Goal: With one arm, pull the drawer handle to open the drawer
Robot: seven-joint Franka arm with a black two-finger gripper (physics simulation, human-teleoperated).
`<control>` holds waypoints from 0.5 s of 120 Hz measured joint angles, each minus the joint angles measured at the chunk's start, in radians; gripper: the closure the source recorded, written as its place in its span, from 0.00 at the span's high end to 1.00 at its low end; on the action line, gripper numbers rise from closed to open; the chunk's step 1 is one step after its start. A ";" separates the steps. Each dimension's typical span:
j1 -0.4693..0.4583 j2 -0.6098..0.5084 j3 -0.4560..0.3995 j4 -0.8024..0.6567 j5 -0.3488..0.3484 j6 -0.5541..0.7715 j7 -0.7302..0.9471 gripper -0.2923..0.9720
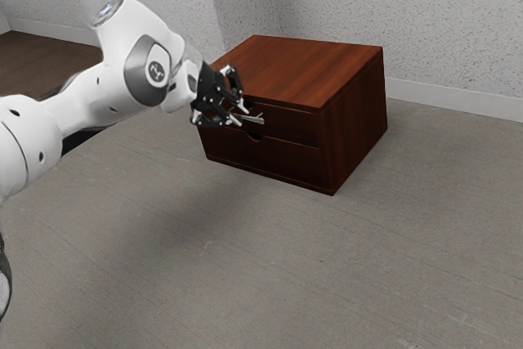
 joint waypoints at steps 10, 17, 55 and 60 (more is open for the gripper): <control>0.002 0.007 0.001 0.001 0.000 0.003 0.003 0.29; 0.001 0.010 0.001 -0.001 0.000 0.005 0.005 0.27; 0.005 -0.094 0.000 -0.153 0.003 0.014 0.024 0.19; 0.005 -0.112 0.001 -0.175 0.005 0.014 0.027 0.18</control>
